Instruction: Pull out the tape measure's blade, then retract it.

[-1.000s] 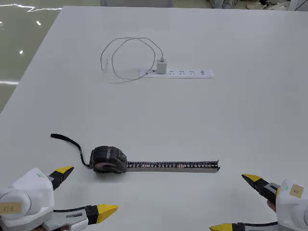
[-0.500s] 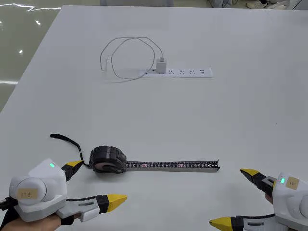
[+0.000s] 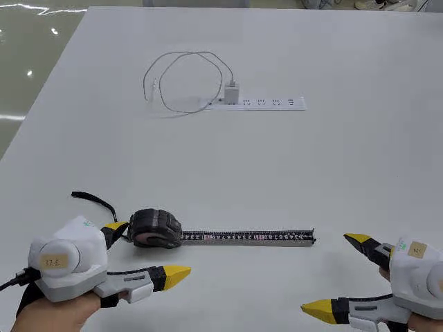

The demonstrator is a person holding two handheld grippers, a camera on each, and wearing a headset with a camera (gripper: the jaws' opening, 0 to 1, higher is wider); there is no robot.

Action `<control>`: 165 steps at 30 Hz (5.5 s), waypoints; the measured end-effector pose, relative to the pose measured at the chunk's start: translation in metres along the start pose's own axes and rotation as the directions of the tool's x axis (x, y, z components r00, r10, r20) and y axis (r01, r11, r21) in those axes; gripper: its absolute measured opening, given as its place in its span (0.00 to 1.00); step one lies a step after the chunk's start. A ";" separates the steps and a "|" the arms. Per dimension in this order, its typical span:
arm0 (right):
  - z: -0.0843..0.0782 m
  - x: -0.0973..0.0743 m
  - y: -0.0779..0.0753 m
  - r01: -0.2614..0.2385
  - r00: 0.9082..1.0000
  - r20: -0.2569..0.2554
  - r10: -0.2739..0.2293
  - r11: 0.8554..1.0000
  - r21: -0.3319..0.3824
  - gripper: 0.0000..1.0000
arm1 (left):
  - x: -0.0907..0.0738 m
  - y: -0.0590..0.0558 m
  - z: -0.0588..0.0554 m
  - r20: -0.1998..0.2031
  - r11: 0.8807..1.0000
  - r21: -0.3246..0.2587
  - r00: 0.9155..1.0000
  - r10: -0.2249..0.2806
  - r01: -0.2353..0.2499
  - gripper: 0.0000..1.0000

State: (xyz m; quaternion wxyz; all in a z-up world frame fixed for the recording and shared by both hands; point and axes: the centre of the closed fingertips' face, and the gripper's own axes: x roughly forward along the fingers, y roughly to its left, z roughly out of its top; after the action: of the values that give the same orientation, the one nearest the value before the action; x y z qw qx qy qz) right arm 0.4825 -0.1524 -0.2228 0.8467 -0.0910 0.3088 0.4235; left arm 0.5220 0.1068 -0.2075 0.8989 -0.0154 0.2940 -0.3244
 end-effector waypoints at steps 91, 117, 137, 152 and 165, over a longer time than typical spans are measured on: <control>0.003 0.043 -0.054 -0.330 0.902 -0.389 0.187 0.879 -0.343 0.21 | 0.033 0.042 -0.005 -0.032 0.895 -0.238 0.924 0.380 -0.376 0.70; -0.001 0.047 -0.052 -0.371 0.883 -0.420 0.207 0.856 -0.360 0.12 | 0.035 0.049 -0.008 -0.046 0.869 -0.299 0.916 0.399 -0.394 0.64; -0.007 0.051 -0.055 -0.427 0.843 -0.511 0.166 0.785 -0.450 0.11 | 0.037 0.050 -0.010 -0.065 0.860 -0.300 0.908 0.414 -0.414 0.65; -0.010 0.054 -0.057 -0.439 0.828 -0.541 0.149 0.772 -0.459 0.12 | 0.038 0.050 -0.011 -0.076 0.856 -0.298 0.904 0.420 -0.422 0.66; -0.010 0.053 -0.055 -0.428 0.829 -0.542 0.139 0.782 -0.453 0.11 | 0.038 0.050 -0.012 -0.091 0.858 -0.286 0.904 0.419 -0.427 0.65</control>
State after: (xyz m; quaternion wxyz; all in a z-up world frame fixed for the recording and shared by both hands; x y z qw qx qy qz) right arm 0.5445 -0.1560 -0.2689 0.6021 -0.3865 0.3820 0.5850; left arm 0.5677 0.1260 -0.2475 0.9313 -0.0824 0.3475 -0.0713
